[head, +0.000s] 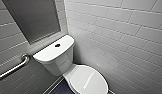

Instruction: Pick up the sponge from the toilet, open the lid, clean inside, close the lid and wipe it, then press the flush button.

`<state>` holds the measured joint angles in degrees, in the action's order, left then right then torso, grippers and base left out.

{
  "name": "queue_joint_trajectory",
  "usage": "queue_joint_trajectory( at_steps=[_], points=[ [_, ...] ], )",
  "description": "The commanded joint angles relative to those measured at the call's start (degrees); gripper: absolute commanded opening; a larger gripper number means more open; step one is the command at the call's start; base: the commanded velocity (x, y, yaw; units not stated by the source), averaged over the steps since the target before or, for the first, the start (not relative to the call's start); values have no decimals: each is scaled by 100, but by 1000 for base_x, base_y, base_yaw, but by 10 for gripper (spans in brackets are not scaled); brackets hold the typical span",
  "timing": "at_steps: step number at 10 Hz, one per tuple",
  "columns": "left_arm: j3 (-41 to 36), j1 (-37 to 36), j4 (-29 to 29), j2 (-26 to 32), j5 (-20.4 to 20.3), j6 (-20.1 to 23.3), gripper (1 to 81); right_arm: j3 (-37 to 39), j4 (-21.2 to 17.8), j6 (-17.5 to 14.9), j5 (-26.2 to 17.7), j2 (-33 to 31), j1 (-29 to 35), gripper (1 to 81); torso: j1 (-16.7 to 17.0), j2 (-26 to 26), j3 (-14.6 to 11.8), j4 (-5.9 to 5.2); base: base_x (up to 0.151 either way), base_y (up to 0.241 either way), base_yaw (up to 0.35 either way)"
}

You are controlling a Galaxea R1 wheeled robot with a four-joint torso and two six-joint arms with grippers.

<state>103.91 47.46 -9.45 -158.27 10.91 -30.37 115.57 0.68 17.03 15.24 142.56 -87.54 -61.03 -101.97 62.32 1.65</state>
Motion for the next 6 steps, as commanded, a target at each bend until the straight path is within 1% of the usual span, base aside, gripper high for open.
queue_joint_trajectory(
  at_steps=[1,2,4,6],
  points=[
    [-257,-593,13,-91,245,-57,811,115,405,-59,-557,-40,-207,10,0,0,2,0,0,0,0],
    [-231,-593,-4,-143,245,-136,811,-18,705,-51,-478,-102,-216,10,0,0,2,0,0,0,0],
    [-266,-707,4,-197,201,-242,811,-18,732,-42,-478,-76,-207,10,0,0,0,0,0,0,0],
    [-240,-795,-13,-285,157,-488,811,-26,732,-42,-478,-76,-190,10,0,0,2,0,0,0,0]
  ],
)
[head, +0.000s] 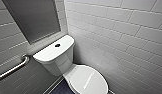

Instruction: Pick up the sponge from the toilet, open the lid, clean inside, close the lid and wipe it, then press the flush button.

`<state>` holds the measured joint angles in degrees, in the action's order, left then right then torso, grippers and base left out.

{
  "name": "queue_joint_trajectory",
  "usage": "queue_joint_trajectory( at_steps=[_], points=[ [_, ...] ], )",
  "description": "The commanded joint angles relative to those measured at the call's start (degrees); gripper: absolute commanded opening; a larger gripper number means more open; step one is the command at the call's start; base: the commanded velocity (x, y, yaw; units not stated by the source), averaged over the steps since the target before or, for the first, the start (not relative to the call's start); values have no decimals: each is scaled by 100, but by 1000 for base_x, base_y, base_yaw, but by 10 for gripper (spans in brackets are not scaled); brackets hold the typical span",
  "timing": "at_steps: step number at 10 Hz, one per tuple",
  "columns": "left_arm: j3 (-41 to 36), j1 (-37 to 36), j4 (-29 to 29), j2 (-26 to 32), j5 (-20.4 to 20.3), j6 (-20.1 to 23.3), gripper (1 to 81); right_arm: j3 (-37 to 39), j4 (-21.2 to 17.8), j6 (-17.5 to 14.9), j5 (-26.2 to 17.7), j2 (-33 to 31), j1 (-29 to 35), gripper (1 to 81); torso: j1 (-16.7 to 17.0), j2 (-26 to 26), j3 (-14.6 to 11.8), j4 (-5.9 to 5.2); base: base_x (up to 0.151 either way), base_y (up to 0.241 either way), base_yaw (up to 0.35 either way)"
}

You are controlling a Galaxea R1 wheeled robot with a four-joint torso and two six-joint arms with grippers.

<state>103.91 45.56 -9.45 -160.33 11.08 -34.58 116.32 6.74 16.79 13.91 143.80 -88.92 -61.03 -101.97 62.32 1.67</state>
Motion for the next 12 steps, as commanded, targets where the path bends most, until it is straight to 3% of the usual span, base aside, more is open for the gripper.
queue_joint_trajectory(
  at_steps=[1,2,3,5,9,12],
  points=[
    [-205,-648,-13,-140,131,-101,811,-93,134,-18,-345,-200,-44,10,0,0,2,218,0,0,0],
    [-143,-710,-13,-210,131,-171,811,-85,143,-18,-345,-200,-43,10,0,0,0,331,0,0,0],
    [-82,-728,-13,-263,131,-241,811,-41,109,-9,-345,-191,-69,10,0,0,2,107,0,0,0],
    [-2,-728,-13,-333,131,-259,811,118,99,26,-345,-147,-183,10,0,0,0,278,0,0,0],
    [393,-710,4,-536,210,-277,811,372,134,26,-336,283,-614,10,0,0,0,282,0,0,0],
    [568,-701,-13,-536,201,-716,811,881,178,-18,-310,863,-834,10,0,0,2,282,0,0,0]
  ],
)
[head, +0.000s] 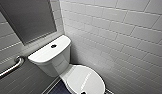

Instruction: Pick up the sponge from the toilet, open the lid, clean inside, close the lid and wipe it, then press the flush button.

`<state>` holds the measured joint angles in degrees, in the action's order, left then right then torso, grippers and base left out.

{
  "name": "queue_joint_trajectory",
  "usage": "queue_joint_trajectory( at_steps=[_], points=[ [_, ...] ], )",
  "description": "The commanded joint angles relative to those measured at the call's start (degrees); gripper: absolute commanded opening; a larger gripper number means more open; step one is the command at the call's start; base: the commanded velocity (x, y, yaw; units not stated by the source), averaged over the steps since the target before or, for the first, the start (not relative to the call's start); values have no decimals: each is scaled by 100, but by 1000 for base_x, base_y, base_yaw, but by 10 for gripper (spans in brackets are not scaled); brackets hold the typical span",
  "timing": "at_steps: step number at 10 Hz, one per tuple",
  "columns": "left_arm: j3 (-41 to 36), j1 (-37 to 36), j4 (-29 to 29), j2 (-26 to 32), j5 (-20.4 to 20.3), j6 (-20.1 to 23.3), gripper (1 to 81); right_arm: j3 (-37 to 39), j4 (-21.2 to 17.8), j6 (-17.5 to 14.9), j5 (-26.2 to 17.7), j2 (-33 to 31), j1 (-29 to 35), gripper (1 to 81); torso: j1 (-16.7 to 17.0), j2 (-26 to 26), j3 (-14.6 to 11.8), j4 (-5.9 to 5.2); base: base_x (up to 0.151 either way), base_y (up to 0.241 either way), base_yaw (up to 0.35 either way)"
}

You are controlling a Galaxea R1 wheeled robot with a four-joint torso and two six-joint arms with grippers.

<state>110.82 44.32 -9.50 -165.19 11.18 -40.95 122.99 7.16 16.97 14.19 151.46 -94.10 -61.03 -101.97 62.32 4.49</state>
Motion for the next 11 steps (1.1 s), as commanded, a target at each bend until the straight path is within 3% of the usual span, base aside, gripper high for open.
queue_joint_trajectory(
  at_steps=[1,4,6,11],
  points=[
    [-87,-578,9,-40,166,-98,811,469,137,-45,-338,264,-412,10,0,0,0,0,0,0,0],
    [-96,-596,-17,-32,-18,-510,811,1033,128,-53,-276,669,-457,10,0,-2,0,0,0,0,0],
    [158,-587,0,56,-414,-826,811,1042,102,-27,-276,748,-466,10,0,-2,0,0,0,0,0],
    [317,-613,0,83,-836,-1038,811,971,93,-19,-294,950,-483,10,0,-2,0,0,0,0,0]
  ],
)
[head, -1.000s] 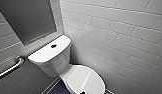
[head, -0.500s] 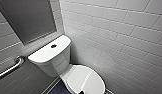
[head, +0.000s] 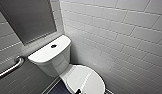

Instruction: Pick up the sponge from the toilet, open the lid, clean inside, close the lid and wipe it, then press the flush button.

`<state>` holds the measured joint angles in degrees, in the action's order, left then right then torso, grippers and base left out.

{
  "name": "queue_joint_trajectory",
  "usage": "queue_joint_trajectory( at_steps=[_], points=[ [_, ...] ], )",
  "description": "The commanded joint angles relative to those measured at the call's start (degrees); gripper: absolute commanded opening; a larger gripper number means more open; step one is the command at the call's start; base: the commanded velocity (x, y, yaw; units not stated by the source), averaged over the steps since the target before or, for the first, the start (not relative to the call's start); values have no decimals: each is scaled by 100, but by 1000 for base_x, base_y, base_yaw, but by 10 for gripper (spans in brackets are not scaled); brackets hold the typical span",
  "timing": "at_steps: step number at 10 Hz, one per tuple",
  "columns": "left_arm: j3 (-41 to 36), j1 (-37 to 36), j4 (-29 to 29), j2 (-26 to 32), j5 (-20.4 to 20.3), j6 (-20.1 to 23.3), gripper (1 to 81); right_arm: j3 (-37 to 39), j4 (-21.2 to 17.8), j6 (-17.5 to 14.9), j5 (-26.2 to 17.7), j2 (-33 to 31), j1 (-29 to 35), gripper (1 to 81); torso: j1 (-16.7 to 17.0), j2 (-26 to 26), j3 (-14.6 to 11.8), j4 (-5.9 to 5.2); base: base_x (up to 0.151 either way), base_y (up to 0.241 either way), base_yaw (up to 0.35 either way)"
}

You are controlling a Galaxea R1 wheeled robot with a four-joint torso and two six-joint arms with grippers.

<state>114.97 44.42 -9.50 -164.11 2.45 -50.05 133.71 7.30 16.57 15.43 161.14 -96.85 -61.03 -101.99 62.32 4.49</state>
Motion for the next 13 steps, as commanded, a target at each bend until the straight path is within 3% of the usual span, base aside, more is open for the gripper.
queue_joint_trajectory(
  at_steps=[1,10,13],
  points=[
    [-115,-623,0,-26,2,-163,811,-100,70,31,-418,18,-190,10,0,0,0,0,0,0,0],
    [-10,-693,0,-263,-140,-197,811,-249,52,22,-418,44,-181,10,0,0,0,0,0,0,0],
    [-9,-764,0,-237,-191,-399,811,-250,52,31,-418,44,-181,10,0,0,0,0,0,0,0]
  ],
)
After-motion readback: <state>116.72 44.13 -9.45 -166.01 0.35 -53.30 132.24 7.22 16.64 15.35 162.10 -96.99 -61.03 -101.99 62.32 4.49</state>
